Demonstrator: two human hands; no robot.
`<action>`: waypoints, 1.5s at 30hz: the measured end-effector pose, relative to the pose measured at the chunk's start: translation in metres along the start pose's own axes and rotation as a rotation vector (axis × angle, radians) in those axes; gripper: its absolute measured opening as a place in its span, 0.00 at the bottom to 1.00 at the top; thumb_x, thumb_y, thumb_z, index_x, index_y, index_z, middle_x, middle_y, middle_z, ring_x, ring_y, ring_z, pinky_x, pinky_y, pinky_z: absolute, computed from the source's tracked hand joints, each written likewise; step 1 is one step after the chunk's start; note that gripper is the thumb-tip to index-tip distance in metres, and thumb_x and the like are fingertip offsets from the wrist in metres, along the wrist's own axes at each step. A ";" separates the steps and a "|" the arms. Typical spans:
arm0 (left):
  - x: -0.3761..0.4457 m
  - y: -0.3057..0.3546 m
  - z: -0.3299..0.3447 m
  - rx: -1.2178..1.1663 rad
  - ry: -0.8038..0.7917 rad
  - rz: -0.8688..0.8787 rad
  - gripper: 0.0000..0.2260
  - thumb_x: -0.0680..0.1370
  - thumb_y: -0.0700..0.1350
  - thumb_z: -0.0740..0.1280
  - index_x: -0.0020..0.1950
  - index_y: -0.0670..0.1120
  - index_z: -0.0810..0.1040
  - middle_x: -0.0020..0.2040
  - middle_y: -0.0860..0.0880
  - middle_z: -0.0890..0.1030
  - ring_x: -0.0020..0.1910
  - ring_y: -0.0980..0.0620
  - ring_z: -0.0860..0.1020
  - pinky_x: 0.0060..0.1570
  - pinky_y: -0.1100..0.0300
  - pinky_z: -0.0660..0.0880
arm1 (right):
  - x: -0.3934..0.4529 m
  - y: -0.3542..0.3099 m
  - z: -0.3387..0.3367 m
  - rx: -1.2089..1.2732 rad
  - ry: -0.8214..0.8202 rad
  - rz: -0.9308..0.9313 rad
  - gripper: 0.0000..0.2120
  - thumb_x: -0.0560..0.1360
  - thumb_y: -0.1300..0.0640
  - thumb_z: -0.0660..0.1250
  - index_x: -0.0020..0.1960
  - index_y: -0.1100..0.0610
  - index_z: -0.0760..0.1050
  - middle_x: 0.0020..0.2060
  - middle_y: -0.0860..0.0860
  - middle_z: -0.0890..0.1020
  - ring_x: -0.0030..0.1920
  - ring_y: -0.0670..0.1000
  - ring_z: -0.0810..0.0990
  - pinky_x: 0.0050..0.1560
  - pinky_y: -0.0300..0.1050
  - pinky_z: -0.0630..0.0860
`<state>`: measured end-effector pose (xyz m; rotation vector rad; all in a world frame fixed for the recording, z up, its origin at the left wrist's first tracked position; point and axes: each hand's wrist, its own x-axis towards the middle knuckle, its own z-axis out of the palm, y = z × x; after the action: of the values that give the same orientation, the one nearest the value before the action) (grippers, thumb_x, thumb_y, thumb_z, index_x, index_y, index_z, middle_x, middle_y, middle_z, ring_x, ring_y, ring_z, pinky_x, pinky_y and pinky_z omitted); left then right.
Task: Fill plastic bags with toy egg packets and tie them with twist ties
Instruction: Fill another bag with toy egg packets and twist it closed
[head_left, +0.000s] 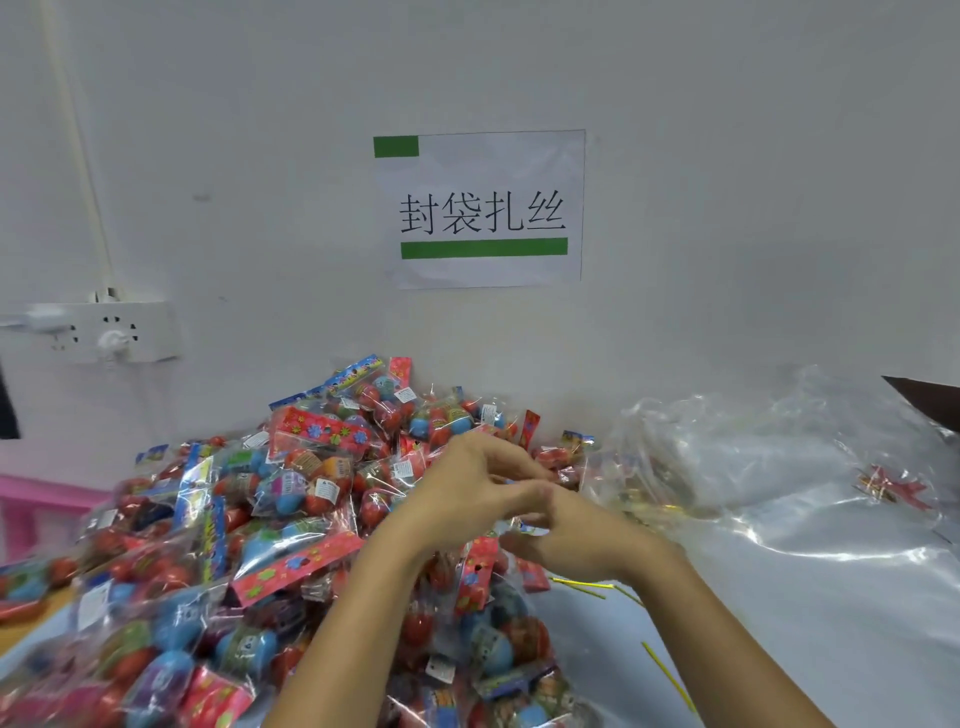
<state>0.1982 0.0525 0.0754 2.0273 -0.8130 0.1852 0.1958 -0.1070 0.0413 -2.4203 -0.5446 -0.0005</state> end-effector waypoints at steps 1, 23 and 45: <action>-0.001 -0.005 -0.008 0.121 0.050 -0.063 0.04 0.78 0.44 0.72 0.44 0.47 0.86 0.41 0.53 0.86 0.44 0.57 0.83 0.50 0.55 0.81 | 0.001 0.000 0.003 -0.002 -0.023 0.023 0.20 0.80 0.51 0.67 0.72 0.46 0.72 0.65 0.40 0.76 0.65 0.46 0.76 0.66 0.45 0.74; -0.003 -0.038 -0.028 0.062 0.533 -0.564 0.27 0.73 0.53 0.77 0.65 0.47 0.68 0.60 0.49 0.73 0.49 0.51 0.73 0.40 0.60 0.68 | -0.014 0.026 -0.028 0.200 0.050 0.250 0.15 0.76 0.54 0.74 0.59 0.56 0.75 0.46 0.50 0.79 0.40 0.47 0.82 0.41 0.40 0.81; 0.016 -0.029 0.005 -0.393 0.830 -0.371 0.22 0.74 0.42 0.76 0.58 0.49 0.65 0.46 0.49 0.77 0.34 0.56 0.78 0.23 0.70 0.70 | -0.007 0.009 -0.045 0.581 0.893 0.159 0.15 0.73 0.59 0.74 0.48 0.51 0.66 0.44 0.50 0.75 0.40 0.47 0.78 0.40 0.45 0.78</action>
<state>0.2272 0.0511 0.0593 1.4834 0.0536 0.5566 0.1986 -0.1427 0.0704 -1.6496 0.0674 -0.7138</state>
